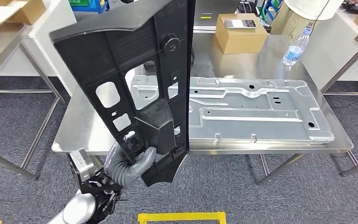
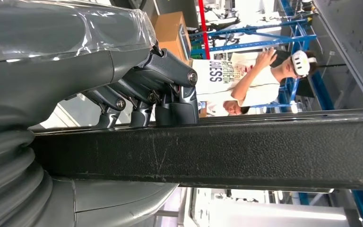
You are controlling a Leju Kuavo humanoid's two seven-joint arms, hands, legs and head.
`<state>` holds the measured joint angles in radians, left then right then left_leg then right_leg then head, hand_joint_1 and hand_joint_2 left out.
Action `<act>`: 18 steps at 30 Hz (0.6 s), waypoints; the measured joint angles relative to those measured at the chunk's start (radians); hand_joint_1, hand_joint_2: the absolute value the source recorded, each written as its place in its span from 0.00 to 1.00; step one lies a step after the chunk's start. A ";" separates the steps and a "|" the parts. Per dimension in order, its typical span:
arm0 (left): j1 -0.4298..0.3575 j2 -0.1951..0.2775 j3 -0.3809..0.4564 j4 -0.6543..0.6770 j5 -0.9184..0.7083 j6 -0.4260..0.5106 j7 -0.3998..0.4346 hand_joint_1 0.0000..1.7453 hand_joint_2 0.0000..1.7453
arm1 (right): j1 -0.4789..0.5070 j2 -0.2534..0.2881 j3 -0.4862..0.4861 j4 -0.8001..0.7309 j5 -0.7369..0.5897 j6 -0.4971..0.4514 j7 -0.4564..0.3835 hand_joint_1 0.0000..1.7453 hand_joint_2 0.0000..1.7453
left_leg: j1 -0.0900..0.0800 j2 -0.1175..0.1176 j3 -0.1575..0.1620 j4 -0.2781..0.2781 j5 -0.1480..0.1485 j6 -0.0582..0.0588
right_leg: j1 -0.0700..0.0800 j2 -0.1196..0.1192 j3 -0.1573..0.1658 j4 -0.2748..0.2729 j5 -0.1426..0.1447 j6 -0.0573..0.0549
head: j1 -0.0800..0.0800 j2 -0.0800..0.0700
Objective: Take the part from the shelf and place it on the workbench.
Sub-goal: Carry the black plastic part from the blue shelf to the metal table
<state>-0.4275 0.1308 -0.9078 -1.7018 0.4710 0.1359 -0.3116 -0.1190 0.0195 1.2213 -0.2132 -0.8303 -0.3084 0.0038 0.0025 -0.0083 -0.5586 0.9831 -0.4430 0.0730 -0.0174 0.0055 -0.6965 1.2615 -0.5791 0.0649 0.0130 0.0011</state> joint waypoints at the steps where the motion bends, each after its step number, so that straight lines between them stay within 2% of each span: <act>1: 0.001 0.000 -0.001 0.000 0.000 0.000 0.000 1.00 1.00 | 0.001 0.000 0.000 0.000 0.000 0.000 0.000 0.00 0.00 | -0.006 -0.001 0.009 0.000 -0.007 0.003 | 0.005 0.000 -0.013 -0.006 0.019 -0.008 | 0.000 0.000; 2: 0.001 0.000 -0.001 0.000 0.000 0.000 0.000 1.00 1.00 | 0.001 0.000 0.000 0.000 0.000 0.000 0.000 0.00 0.00 | -0.012 -0.003 0.020 -0.001 -0.014 0.005 | 0.012 0.000 -0.007 -0.049 0.058 -0.019 | 0.000 0.000; 3: 0.000 0.000 -0.002 0.000 0.000 0.000 0.000 1.00 1.00 | 0.001 0.000 0.000 0.000 -0.001 0.000 0.000 0.00 0.00 | -0.018 -0.003 0.031 -0.001 -0.021 0.006 | 0.020 0.000 0.013 -0.119 0.111 -0.034 | 0.000 0.000; 4: 0.000 0.000 -0.002 0.000 -0.001 0.000 0.000 1.00 1.00 | 0.001 -0.001 0.000 0.000 -0.001 0.000 0.001 0.00 0.00 | -0.022 -0.003 0.042 -0.003 -0.028 0.006 | 0.029 -0.001 0.034 -0.184 0.150 -0.051 | -0.001 0.000; 6: -0.001 0.000 -0.002 0.000 -0.002 0.000 -0.001 1.00 1.00 | -0.001 -0.003 0.000 0.000 -0.001 0.000 0.002 0.00 0.00 | -0.021 -0.002 0.051 -0.010 -0.037 0.000 | 0.044 -0.004 0.064 -0.266 0.183 -0.079 | -0.002 0.000; 7: -0.001 0.000 -0.002 0.000 -0.004 0.000 -0.002 1.00 1.00 | -0.001 -0.004 0.000 0.000 -0.001 0.000 0.003 0.00 0.00 | -0.019 -0.001 0.053 -0.009 -0.035 -0.004 | 0.048 -0.005 0.069 -0.279 0.180 -0.086 | -0.003 0.000; 9: 0.001 0.000 -0.002 0.000 -0.011 0.000 -0.004 1.00 1.00 | 0.001 -0.002 0.000 0.000 0.000 0.000 0.004 0.00 0.00 | -0.019 0.001 0.059 -0.006 -0.034 -0.012 | 0.045 -0.005 0.088 -0.303 0.190 -0.089 | 0.000 0.000; 10: -0.001 0.000 -0.002 0.000 -0.015 0.000 -0.006 1.00 1.00 | 0.002 -0.001 0.001 0.000 0.001 0.000 0.004 0.00 0.00 | -0.020 0.001 0.057 0.009 -0.041 -0.017 | 0.039 -0.005 0.098 -0.312 0.191 -0.088 | 0.000 0.000; 11: -0.005 0.000 -0.002 0.000 -0.018 0.000 -0.007 1.00 1.00 | 0.001 0.000 0.001 0.000 0.002 0.000 0.004 0.00 0.00 | -0.018 0.001 0.045 0.038 -0.061 -0.023 | 0.033 -0.005 0.108 -0.319 0.192 -0.087 | 0.000 0.000; 12: -0.008 0.000 -0.002 0.000 -0.020 0.000 -0.008 1.00 1.00 | -0.001 0.001 0.001 0.000 0.002 0.001 0.004 0.00 0.00 | -0.014 0.001 0.017 0.089 -0.089 -0.030 | 0.030 -0.005 0.112 -0.322 0.192 -0.086 | -0.001 0.000; 14: -0.011 0.000 -0.003 0.000 -0.021 0.000 -0.009 1.00 1.00 | -0.004 0.002 0.001 0.000 0.004 0.001 0.002 0.00 0.00 | -0.003 0.002 -0.058 0.220 -0.144 -0.046 | 0.027 -0.004 0.113 -0.323 0.189 -0.084 | -0.003 0.000; 15: -0.009 0.000 -0.003 0.000 -0.023 0.000 -0.009 1.00 1.00 | -0.003 0.003 0.001 0.000 0.005 0.001 0.002 0.00 0.00 | 0.002 0.002 -0.088 0.262 -0.155 -0.053 | 0.027 -0.004 0.113 -0.322 0.188 -0.083 | -0.003 0.000; 16: -0.009 0.000 -0.003 0.000 -0.027 0.000 -0.010 1.00 1.00 | -0.002 0.004 0.001 0.000 0.006 0.001 0.001 0.00 0.00 | 0.005 0.002 -0.101 0.268 -0.147 -0.058 | 0.026 -0.003 0.115 -0.322 0.186 -0.080 | -0.003 0.000; 17: -0.010 0.000 -0.004 0.000 -0.031 0.000 -0.011 1.00 1.00 | -0.001 0.005 0.001 0.000 0.008 0.001 0.001 0.00 0.00 | 0.007 0.002 -0.093 0.230 -0.118 -0.061 | 0.025 -0.003 0.117 -0.322 0.185 -0.078 | -0.003 0.000; 18: -0.013 -0.001 -0.004 0.000 -0.035 0.000 -0.013 1.00 1.00 | -0.001 0.006 0.001 0.000 0.010 0.001 0.000 0.00 0.00 | 0.009 0.003 -0.069 0.162 -0.074 -0.062 | 0.025 -0.002 0.120 -0.322 0.183 -0.076 | -0.003 0.000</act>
<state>-0.4409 0.1303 -0.9113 -1.7018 0.4355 0.1362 -0.3249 -0.1200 0.0251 1.2219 -0.2132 -0.8202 -0.3071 0.0041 0.0111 -0.0057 -0.6272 1.1451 -0.5171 0.0114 0.0072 0.0037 -0.5763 0.9396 -0.3963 -0.0108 0.0095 0.0011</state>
